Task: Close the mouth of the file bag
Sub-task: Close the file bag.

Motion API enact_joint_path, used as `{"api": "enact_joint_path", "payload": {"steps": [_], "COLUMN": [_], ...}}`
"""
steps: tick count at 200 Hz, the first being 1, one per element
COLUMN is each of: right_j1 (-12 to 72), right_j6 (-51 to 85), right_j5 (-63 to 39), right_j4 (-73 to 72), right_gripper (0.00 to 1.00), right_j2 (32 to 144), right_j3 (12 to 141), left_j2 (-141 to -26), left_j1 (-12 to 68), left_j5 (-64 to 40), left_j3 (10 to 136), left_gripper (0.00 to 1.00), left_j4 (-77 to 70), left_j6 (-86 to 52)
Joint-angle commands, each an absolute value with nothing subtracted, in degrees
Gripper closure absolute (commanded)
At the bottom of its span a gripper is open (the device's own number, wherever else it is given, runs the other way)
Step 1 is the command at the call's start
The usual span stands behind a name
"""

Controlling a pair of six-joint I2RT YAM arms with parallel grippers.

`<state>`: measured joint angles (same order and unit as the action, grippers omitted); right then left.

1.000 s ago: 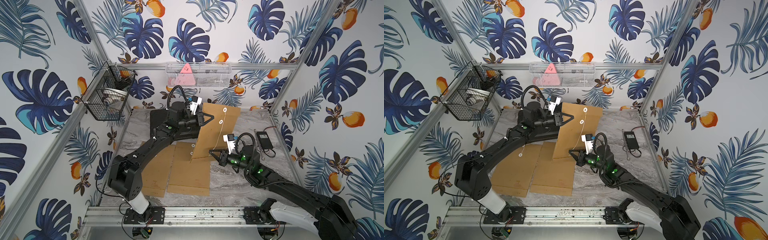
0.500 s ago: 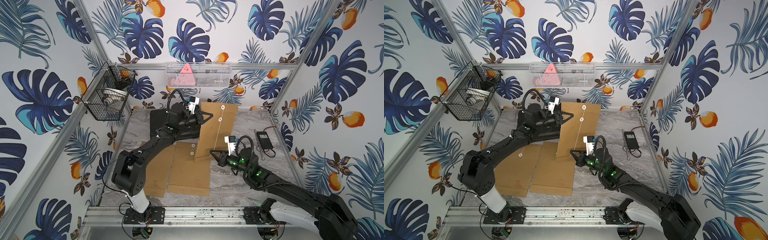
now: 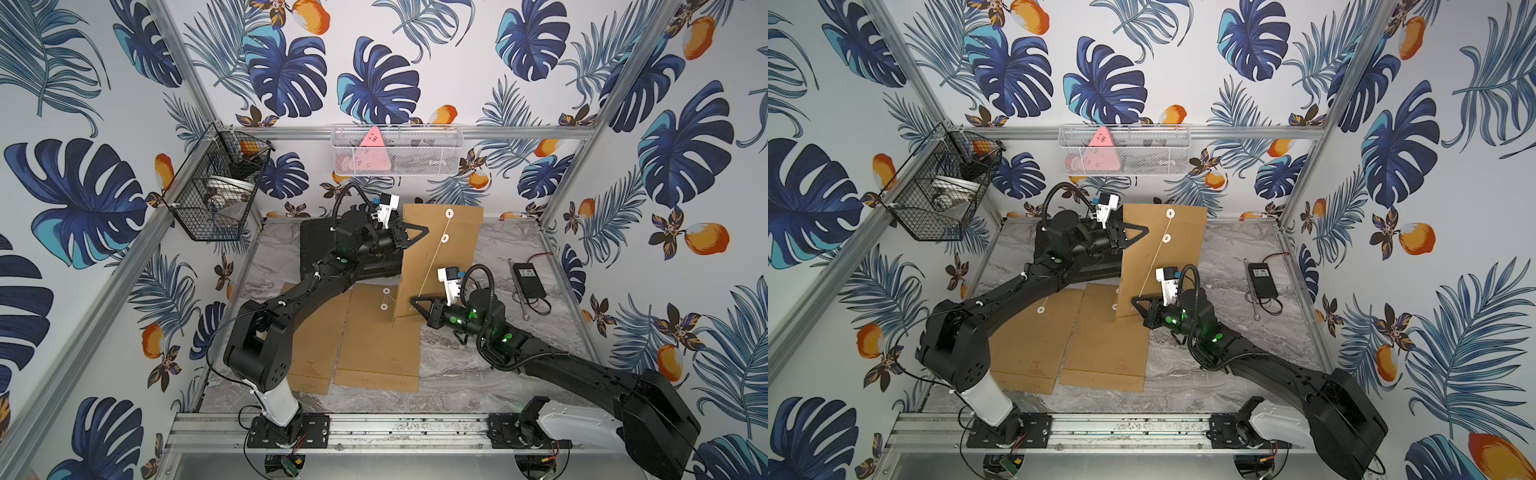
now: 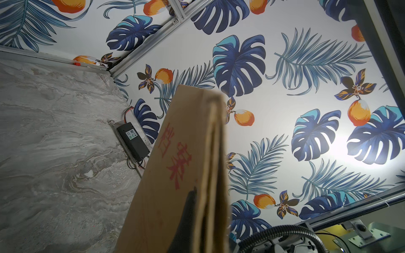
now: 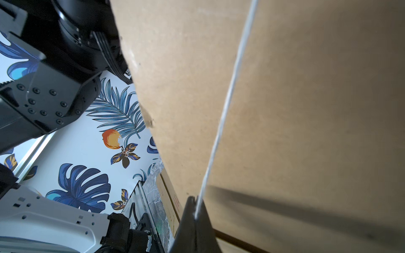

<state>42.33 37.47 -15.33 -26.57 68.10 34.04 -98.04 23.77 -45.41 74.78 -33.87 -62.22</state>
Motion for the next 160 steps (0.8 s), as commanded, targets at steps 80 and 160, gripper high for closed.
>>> {"api": "enact_joint_path", "payload": {"steps": [80,160], "right_j1": [42.36,40.07], "right_j6": [36.13,34.46], "right_j5": [-13.99,-14.0], "right_j4": [-26.04,-23.72], "right_gripper": [1.0,1.0], "right_j2": [68.39,67.35], "right_j3": [34.72,35.06], "left_j2": [-97.85,-96.94], "left_j1": [26.11,28.29], "left_j5": [-49.04,-50.56], "left_j3": [75.88,75.7], "left_gripper": [1.0,1.0], "left_j4": [-43.07,-47.64], "left_j6": [-68.91,-73.92]}}
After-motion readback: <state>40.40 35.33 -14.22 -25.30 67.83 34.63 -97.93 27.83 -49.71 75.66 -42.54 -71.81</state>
